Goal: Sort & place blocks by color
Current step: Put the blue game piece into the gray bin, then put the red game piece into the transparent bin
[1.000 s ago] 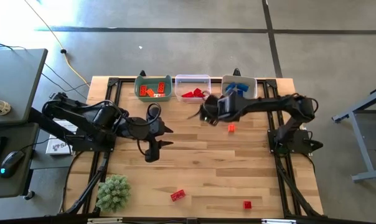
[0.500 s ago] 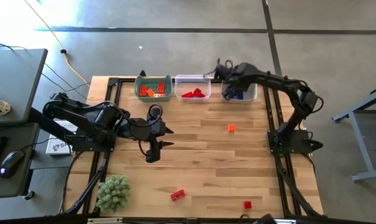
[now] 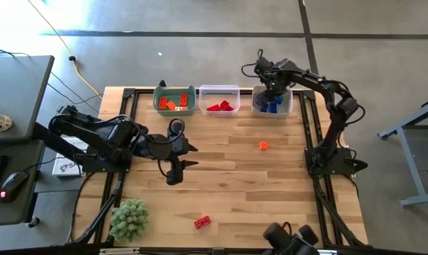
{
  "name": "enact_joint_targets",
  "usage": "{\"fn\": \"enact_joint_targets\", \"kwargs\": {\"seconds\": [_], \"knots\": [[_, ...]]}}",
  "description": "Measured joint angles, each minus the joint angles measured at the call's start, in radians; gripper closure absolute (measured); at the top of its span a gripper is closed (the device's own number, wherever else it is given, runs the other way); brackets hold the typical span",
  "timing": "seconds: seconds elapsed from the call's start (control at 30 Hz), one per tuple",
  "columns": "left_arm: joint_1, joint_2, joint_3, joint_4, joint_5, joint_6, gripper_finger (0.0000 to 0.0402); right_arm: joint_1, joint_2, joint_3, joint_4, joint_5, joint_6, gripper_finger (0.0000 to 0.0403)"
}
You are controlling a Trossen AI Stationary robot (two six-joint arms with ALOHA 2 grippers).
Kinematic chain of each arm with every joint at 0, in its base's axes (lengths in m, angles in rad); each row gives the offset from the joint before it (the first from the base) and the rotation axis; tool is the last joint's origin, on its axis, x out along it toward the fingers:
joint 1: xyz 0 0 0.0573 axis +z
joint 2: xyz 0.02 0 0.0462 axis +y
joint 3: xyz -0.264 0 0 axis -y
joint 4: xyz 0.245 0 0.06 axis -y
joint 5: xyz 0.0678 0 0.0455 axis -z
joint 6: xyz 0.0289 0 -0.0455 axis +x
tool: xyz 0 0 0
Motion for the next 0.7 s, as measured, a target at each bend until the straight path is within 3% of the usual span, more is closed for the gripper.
{"fn": "enact_joint_targets", "kwargs": {"seconds": [0.13,0.43,0.6,0.7], "knots": [[0.000,0.000,0.000,0.000,0.000,0.000,0.0212,0.001,0.037,0.000,0.013,-0.015,-0.032,0.0258],[0.000,0.000,0.000,0.000,-0.004,-0.041,0.0209,0.008,0.040,0.000,0.023,-0.014,-0.047,0.0167],[0.000,0.000,0.000,-0.004,-0.011,-0.124,0.0191,0.010,0.011,0.000,0.007,-0.027,-0.029,0.0162],[0.000,0.000,0.000,-0.009,-0.038,-0.255,0.0177,0.022,-0.025,0.000,0.011,-0.039,-0.030,0.0167]]}}
